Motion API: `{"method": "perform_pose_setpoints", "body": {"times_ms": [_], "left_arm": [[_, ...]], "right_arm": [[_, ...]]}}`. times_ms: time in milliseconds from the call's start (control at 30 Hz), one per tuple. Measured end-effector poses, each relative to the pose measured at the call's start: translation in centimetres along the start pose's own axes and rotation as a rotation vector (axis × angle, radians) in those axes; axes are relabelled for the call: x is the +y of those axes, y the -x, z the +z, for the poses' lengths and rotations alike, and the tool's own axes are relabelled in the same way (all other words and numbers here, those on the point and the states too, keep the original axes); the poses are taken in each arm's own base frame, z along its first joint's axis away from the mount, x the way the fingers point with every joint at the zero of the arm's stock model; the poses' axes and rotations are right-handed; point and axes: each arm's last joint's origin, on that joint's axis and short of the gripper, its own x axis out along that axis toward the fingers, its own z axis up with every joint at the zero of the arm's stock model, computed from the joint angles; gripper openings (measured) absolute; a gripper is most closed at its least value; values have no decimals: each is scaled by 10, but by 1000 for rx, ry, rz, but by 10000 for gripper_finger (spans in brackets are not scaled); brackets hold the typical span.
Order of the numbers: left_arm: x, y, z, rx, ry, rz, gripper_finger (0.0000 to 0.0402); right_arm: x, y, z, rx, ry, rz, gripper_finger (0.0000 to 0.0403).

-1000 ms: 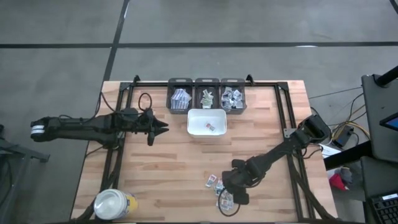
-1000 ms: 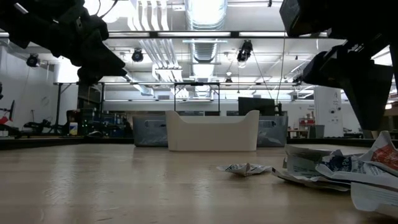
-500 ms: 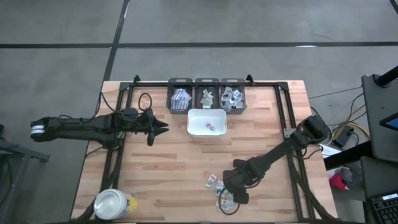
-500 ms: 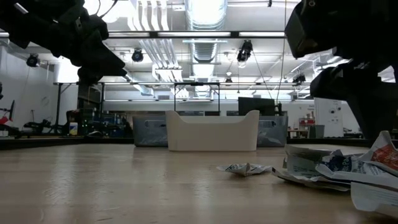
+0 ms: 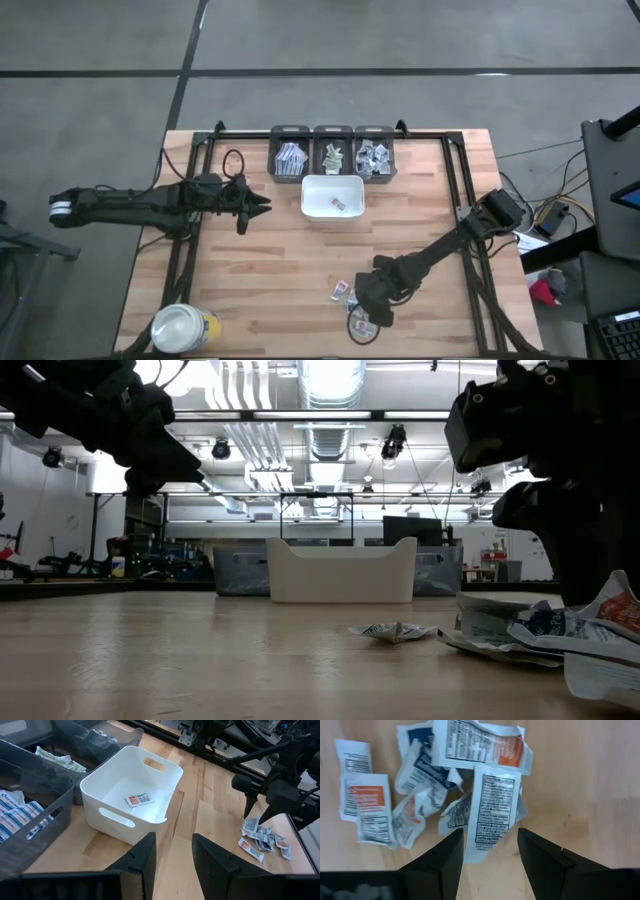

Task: Pick & Place First Aid Supplies
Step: Put the orange ointment pack into the white bin

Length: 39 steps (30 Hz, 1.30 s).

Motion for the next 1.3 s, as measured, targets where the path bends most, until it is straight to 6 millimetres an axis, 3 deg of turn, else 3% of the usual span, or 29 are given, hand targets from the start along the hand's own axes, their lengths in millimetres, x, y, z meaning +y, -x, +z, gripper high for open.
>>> {"method": "perform_pose_setpoints", "body": {"times_ms": [300, 900, 1300], "left_arm": [[0, 0, 0, 0, 0, 1, 120], [0, 0, 0, 0, 0, 1, 120], [0, 0, 0, 1, 0, 1, 119]], "right_arm": [[-2, -2, -2, 6, -7, -7, 169], [-2, -2, -2, 7, -6, -7, 69], [-1, 0, -2, 18, -4, 12, 28]]}}
